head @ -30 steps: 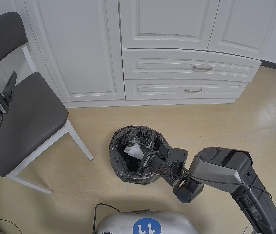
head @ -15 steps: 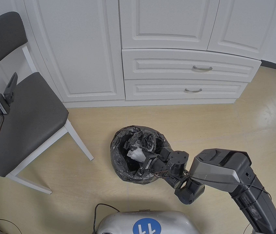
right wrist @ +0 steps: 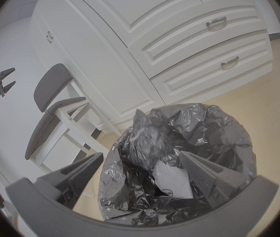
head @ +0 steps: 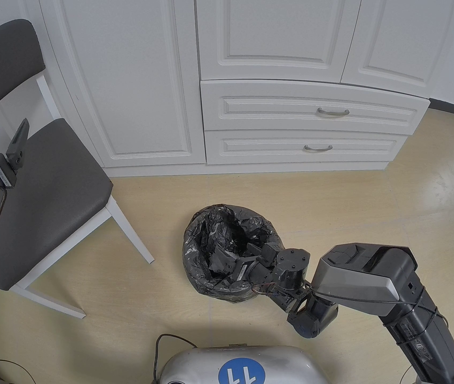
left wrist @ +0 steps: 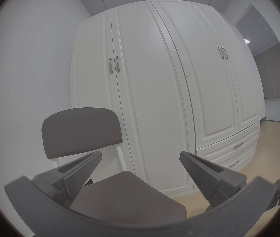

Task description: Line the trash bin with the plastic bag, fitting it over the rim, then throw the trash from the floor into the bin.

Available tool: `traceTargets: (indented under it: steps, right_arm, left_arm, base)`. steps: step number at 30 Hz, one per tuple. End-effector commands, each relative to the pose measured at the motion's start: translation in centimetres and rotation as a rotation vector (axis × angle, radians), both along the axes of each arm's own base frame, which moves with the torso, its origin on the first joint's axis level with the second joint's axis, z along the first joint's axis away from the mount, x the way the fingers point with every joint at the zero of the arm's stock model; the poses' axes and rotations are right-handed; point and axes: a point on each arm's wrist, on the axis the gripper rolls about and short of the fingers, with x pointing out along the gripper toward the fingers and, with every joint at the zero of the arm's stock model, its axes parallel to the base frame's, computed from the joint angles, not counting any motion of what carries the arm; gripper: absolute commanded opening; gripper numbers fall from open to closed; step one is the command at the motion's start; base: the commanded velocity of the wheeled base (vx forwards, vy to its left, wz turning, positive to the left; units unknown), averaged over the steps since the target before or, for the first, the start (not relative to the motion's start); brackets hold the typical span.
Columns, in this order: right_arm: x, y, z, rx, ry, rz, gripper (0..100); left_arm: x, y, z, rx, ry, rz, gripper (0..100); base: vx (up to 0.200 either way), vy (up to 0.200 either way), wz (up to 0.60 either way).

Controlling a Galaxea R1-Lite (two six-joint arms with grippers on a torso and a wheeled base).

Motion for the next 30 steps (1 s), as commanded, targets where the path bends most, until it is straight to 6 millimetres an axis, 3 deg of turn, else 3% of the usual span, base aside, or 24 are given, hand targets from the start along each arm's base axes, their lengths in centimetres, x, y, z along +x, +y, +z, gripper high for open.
traceTargets:
  steps: [1, 11, 13, 19, 20, 21, 22, 23, 24, 26, 30]
  right_arm:
    - [0.0, 0.1, 1.3, 0.024, -0.033, 0.001, 100]
    - [-0.5, -0.4, 3.9, 0.035, -0.055, 0.001, 100]
    - [-0.6, -1.3, 5.2, 0.005, -0.084, -0.013, 100]
    - [-2.6, -4.4, 10.1, -0.214, -0.052, -0.035, 100]
    - [-4.2, -5.4, 12.4, -0.254, -0.008, -0.029, 100]
    - [-4.3, -5.5, 12.6, -0.257, -0.003, -0.028, 100]
    - [-6.0, -6.7, 14.8, -0.299, 0.041, -0.022, 100]
    - [-6.1, -6.8, 15.0, -0.302, 0.043, -0.022, 100]
    - [-7.2, -8.1, 16.6, -0.344, 0.070, -0.027, 100]
    - [-7.9, -9.7, 18.0, -0.401, 0.073, -0.046, 100]
    - [-7.9, -12.2, 18.6, -0.477, 0.053, -0.096, 100]
  left_arm:
    - [0.1, 0.0, -0.1, 0.000, 0.003, 0.001, 100]
    - [0.0, 0.0, -0.1, 0.001, 0.006, 0.001, 100]
    - [0.1, 0.0, -0.2, 0.002, 0.009, 0.000, 100]
    - [0.4, -0.1, -0.6, 0.002, 0.027, -0.001, 100]
    - [0.8, -0.1, -0.9, 0.003, 0.046, 0.000, 100]
    - [0.8, -0.1, -1.0, 0.003, 0.047, 0.000, 100]
    - [1.2, -0.1, -1.5, 0.005, 0.072, 0.001, 100]
    - [1.2, -0.1, -1.5, 0.006, 0.074, 0.000, 100]
    - [1.6, -0.2, -2.0, 0.008, 0.092, -0.002, 100]
    - [1.8, -0.3, -2.3, 0.011, 0.107, -0.003, 100]
    - [1.7, -0.3, -2.5, 0.010, 0.118, -0.005, 100]
  base:
    - [0.000, 0.000, 0.00]
    - [0.000, 0.000, 0.00]
    - [0.000, 0.000, 0.00]
    - [0.000, 0.000, 0.00]
    - [0.000, 0.000, 0.00]
    - [0.000, 0.000, 0.00]
    - [0.000, 0.000, 0.00]
    - [0.000, 0.000, 0.00]
    - [0.000, 0.000, 0.00]
    - [0.000, 0.000, 0.00]
    - [0.000, 0.000, 0.00]
